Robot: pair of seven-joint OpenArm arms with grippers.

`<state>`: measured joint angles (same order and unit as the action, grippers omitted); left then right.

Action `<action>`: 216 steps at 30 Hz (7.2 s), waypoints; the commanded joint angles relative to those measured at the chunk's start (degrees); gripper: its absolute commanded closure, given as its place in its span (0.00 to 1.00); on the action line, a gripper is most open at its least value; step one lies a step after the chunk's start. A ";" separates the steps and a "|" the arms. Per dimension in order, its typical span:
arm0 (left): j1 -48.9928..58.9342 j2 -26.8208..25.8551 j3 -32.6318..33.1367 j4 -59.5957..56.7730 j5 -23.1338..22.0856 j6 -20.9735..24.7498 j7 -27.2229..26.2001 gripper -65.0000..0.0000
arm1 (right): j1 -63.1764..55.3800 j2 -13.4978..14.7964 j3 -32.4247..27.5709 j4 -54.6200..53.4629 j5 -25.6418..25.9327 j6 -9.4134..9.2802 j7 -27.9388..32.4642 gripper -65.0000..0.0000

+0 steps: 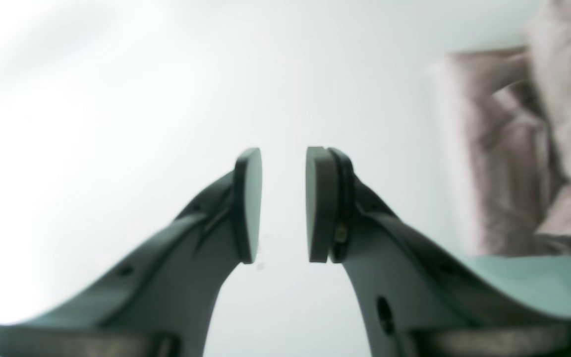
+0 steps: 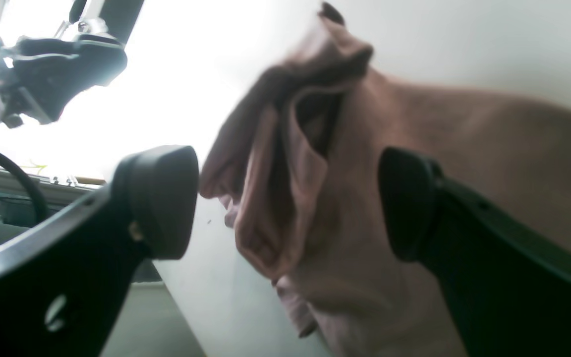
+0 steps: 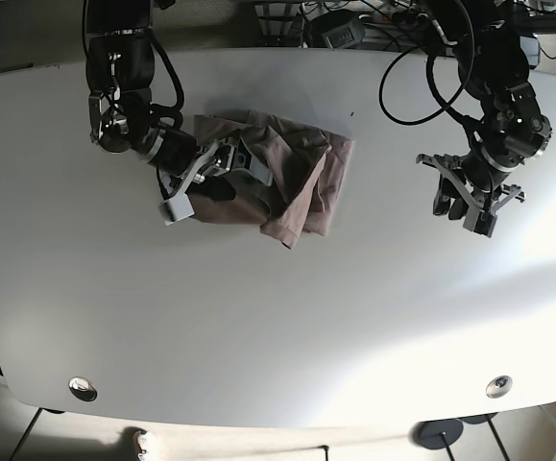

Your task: Fold the T-shirt properly

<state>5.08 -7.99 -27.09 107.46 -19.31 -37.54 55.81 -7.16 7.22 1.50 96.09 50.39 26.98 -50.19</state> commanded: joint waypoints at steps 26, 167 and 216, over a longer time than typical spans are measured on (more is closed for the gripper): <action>-0.29 -1.02 16.50 3.00 -2.36 -2.46 -1.53 0.79 | 6.76 -1.82 -1.89 1.71 1.35 0.58 0.83 0.30; -12.33 -52.19 33.82 -75.86 6.61 4.53 -55.33 0.31 | 2.28 6.80 14.20 -0.14 -12.98 2.95 10.77 0.92; 27.93 0.74 9.55 7.66 8.37 18.24 -38.36 0.31 | -29.28 1.44 18.50 17.71 -27.75 3.39 34.41 0.76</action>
<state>32.58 -7.11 -17.26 114.39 -10.48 -19.33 18.57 -35.94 8.27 19.55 112.51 21.67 30.00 -17.10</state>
